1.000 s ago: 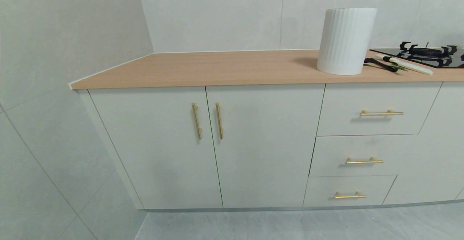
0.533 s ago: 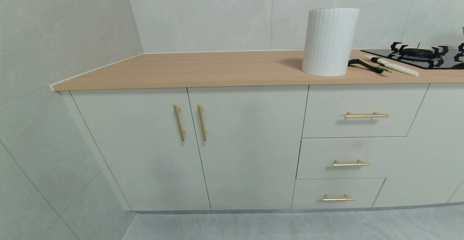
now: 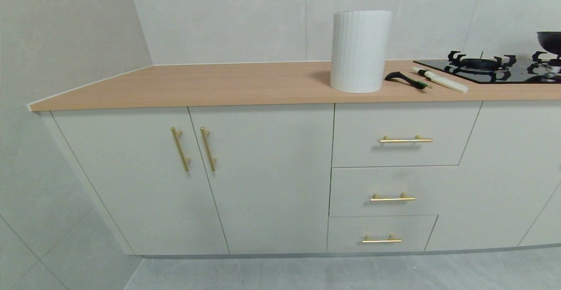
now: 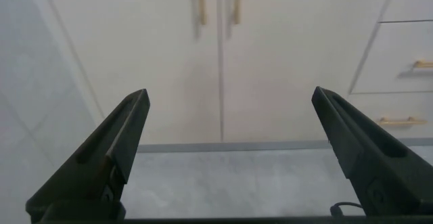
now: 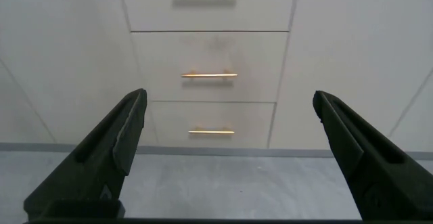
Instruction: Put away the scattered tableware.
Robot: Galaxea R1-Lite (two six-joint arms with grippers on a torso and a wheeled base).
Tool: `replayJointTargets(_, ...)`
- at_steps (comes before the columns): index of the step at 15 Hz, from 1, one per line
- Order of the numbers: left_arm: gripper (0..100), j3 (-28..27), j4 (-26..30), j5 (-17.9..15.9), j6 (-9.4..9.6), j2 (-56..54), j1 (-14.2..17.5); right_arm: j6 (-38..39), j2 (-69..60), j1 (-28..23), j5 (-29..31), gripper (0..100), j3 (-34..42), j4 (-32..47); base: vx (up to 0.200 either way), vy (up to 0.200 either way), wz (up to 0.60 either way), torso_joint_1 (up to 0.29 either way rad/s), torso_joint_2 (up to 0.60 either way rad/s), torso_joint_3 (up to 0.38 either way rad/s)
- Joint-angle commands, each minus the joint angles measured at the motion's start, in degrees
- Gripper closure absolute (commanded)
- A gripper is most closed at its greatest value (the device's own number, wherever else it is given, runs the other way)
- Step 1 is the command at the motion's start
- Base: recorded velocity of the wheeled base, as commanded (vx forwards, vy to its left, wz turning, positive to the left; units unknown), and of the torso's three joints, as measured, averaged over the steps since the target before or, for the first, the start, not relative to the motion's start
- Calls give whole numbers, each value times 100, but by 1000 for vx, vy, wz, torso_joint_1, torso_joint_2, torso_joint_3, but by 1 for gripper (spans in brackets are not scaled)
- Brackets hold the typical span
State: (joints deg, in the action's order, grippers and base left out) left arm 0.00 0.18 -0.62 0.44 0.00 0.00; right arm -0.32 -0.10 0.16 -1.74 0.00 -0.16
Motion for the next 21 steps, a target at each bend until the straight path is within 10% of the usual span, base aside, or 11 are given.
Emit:
replayJointTargets(1,0,0,-1,1,0,0,0,-3,10,2,-1,0,0,-2,0,0,0,0,0,0)
replayJointTargets(21,0,0,-1,1,0,0,0,5,10,2,7,0,0,-2,90,0,0,1,1,0)
